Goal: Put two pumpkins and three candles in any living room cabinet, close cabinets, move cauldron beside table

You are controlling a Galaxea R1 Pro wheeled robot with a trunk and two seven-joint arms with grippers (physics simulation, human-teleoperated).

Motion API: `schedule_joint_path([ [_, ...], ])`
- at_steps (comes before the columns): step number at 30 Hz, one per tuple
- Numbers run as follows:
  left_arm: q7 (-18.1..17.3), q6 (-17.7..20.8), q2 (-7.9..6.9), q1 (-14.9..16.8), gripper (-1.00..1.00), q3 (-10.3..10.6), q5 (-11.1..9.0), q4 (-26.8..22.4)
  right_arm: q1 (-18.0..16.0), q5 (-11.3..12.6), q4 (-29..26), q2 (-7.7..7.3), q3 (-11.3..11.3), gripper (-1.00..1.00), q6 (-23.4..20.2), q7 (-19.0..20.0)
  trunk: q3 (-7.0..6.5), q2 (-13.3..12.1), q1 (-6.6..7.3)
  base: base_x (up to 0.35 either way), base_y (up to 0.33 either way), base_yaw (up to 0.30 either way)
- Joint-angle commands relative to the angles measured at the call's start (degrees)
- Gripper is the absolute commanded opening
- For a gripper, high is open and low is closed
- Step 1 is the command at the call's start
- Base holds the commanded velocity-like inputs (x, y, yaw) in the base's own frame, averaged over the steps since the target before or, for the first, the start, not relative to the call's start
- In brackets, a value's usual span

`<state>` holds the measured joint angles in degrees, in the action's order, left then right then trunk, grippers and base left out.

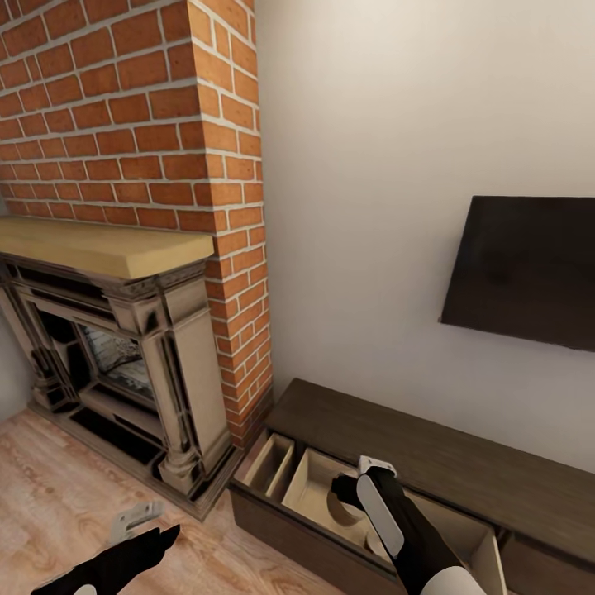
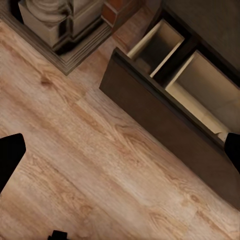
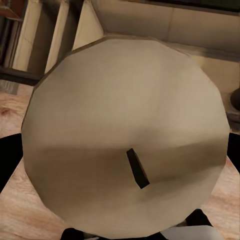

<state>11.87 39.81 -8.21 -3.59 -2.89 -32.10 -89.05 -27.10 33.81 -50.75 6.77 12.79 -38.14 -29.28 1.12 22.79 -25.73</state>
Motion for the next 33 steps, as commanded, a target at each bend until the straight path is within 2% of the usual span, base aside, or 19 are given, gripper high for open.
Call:
schedule_joint_path([
  [1, 0.5, 0.2, -0.02, 0.0, 1.00, 0.0, -0.6, -0.1, -0.1, 0.6, -0.1, -0.01, 0.1, -1.00, 0.1, -0.6, 0.12, 0.1, -0.05, 0.135, 0.119, 0.000],
  [17, 0.6, 0.1, 0.02, 0.0, 1.00, 0.1, -0.5, 0.1, -0.1, 0.6, 0.0, -0.10, -0.2, -1.00, 1.0, -0.6, 0.12, 0.1, -0.05, 0.141, 0.105, 0.000],
  [33, 0.6, 0.1, 0.04, 0.0, 1.00, 0.0, -0.5, 0.2, 0.0, 0.6, 0.0, -0.26, -0.5, -1.00, 1.0, -0.7, 0.12, 0.1, -0.05, 0.016, 0.014, -0.058],
])
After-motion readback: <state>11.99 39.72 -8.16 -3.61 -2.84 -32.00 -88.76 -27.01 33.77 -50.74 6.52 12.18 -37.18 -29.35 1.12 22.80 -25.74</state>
